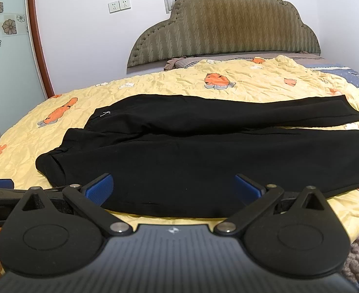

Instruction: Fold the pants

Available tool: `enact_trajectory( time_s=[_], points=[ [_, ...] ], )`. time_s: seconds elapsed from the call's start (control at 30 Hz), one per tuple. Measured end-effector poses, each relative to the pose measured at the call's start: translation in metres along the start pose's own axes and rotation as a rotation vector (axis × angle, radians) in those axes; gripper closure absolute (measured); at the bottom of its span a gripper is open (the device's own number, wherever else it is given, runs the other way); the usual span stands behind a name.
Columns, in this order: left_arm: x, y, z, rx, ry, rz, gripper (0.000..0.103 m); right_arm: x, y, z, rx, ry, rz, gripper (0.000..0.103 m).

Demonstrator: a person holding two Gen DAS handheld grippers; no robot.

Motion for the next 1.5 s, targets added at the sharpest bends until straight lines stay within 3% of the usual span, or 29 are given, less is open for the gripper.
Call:
enact_trajectory(
  time_s=[0.33,0.67,0.93,1.2,1.4,1.5],
  points=[
    [0.000,0.000,0.003,0.014,0.029,0.003,0.001,0.000,0.002,0.002,0.002,0.004,0.000,0.000],
    [0.001,0.001,0.004,-0.001,0.000,0.005,0.001,-0.002,0.001,0.004,-0.001,0.011,0.004,0.000],
    [0.007,0.016,0.008,-0.030,-0.044,0.031,0.001,-0.001,0.010,-0.003,-0.119,0.091,-0.105,0.000],
    [0.027,0.060,0.022,-0.024,-0.073,0.024,0.001,0.002,0.047,0.004,-0.184,0.107,-0.252,0.000],
    [0.042,0.096,0.040,-0.029,-0.071,0.006,0.001,0.005,0.098,0.033,-0.155,0.135,-0.350,0.000],
    [0.048,0.116,0.052,-0.022,-0.083,0.013,0.001,0.010,0.124,0.050,-0.145,0.231,-0.424,0.000]
  ],
)
Point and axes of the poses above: each gripper's, at about its wrist camera, not at the fingertips, and z roughly the way its jaws point, x to its left, y to its top, the point moved 6 cm from there along z, roughly the way its jaws point, and after that the axes turned 12 degrees about x, right-handed, at the moved point
